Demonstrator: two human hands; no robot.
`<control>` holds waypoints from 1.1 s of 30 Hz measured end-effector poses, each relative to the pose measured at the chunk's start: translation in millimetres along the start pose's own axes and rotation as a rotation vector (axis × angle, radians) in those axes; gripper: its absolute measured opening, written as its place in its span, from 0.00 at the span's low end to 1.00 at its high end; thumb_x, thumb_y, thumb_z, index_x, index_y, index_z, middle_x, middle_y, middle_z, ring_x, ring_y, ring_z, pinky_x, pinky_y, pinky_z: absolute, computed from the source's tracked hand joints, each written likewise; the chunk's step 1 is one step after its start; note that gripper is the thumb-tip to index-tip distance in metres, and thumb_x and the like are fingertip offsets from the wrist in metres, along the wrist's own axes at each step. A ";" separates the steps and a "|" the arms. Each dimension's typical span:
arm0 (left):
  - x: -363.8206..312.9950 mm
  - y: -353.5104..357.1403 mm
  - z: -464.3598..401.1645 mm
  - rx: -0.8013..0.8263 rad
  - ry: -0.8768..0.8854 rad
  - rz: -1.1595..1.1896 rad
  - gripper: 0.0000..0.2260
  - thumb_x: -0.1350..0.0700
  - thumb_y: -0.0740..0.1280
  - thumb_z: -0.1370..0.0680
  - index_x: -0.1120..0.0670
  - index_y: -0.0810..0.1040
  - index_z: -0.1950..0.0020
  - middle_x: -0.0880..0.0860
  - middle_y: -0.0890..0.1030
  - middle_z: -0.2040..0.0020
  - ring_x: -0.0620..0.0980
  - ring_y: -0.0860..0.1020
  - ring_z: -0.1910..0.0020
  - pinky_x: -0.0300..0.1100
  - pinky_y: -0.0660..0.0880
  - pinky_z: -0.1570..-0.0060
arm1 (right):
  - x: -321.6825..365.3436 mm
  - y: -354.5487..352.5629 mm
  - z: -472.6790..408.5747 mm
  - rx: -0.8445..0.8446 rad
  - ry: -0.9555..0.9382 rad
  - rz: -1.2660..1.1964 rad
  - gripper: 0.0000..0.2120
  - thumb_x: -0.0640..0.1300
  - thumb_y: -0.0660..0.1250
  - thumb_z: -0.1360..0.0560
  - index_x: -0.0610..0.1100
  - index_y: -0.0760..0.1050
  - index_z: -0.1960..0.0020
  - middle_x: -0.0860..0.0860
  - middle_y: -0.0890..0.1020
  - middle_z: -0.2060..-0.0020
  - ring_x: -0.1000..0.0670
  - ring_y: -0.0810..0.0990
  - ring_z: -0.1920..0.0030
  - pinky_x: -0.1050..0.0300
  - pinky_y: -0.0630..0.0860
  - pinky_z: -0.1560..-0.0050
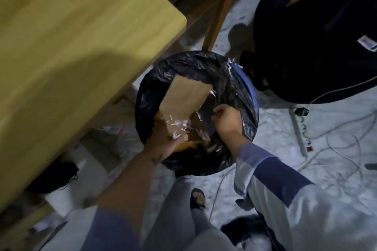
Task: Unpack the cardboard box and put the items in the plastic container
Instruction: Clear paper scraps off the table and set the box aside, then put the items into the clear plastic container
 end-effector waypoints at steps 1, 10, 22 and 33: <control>-0.9 0.8 -2.9 -0.003 0.002 -0.061 0.30 0.42 0.67 0.25 0.51 0.64 0.27 0.55 0.64 0.27 0.57 0.64 0.29 0.43 0.65 0.39 | -1.3 6.8 -2.6 0.034 -0.005 0.001 0.07 0.38 0.68 0.31 0.49 0.80 0.58 0.42 0.85 0.56 0.41 0.82 0.53 0.52 0.79 0.52; -37.6 -7.3 41.6 -0.054 0.031 -0.064 0.16 0.57 0.64 0.21 0.58 0.73 0.33 0.56 0.74 0.33 0.55 0.71 0.34 0.36 0.65 0.43 | 7.6 11.0 30.8 0.328 -0.107 0.136 0.08 0.44 0.66 0.27 0.45 0.79 0.49 0.44 0.83 0.47 0.43 0.79 0.44 0.56 0.74 0.42; -59.4 -77.8 212.8 -0.334 0.118 0.151 0.21 0.51 0.64 0.20 0.54 0.68 0.28 0.51 0.74 0.33 0.51 0.74 0.36 0.41 0.71 0.39 | 126.7 -84.4 190.7 0.264 -0.573 0.257 0.10 0.42 0.65 0.26 0.47 0.77 0.45 0.47 0.81 0.45 0.47 0.79 0.46 0.56 0.75 0.47; 59.6 -198.8 374.4 -0.766 0.037 0.264 0.20 0.54 0.65 0.21 0.57 0.71 0.30 0.55 0.76 0.34 0.52 0.74 0.35 0.40 0.67 0.38 | 257.4 -25.1 364.4 0.370 -0.960 0.416 0.11 0.42 0.64 0.24 0.46 0.76 0.42 0.46 0.78 0.54 0.47 0.77 0.57 0.57 0.72 0.60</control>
Point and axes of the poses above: each hand's wrist, its own z-axis away from the middle knuckle, its own y-axis out of the palm, x = y × z, the point moved 8 cm from there along -z, towards the middle knuckle
